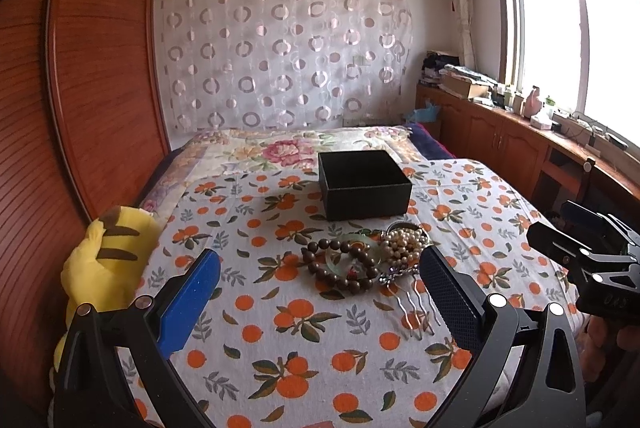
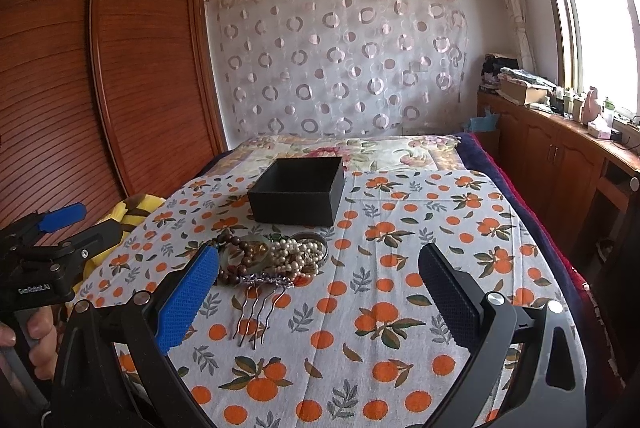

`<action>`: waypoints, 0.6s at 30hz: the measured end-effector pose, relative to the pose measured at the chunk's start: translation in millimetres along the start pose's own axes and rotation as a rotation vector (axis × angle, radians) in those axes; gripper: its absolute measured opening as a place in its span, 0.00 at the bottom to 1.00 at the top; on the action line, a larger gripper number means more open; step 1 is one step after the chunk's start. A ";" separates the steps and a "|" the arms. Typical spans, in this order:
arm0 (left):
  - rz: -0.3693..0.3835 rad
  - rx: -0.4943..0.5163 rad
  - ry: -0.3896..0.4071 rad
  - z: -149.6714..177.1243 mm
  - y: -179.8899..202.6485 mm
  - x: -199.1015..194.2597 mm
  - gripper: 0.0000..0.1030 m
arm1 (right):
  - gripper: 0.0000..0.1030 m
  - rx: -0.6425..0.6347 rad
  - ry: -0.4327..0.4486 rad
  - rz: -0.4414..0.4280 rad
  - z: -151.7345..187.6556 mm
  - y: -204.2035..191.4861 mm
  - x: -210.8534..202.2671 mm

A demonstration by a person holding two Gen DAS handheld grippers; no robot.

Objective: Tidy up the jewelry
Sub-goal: 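Lower the left tool onto the brown bead bracelet and close it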

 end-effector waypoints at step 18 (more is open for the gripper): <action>0.113 -0.056 -0.180 43.4 -32.3 83.1 0.85 | 0.64 -0.075 -0.158 -0.119 41.1 -12.1 53.1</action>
Point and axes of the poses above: each gripper's, at about its wrist camera, not at the fingertips, and x roughly the way its jaws point, y to its right, z to its underside, the point moved 3 cm from there along x, roughly the way its jaws point, and after that the axes turned 10 degrees about y, right-handed, at the moved point
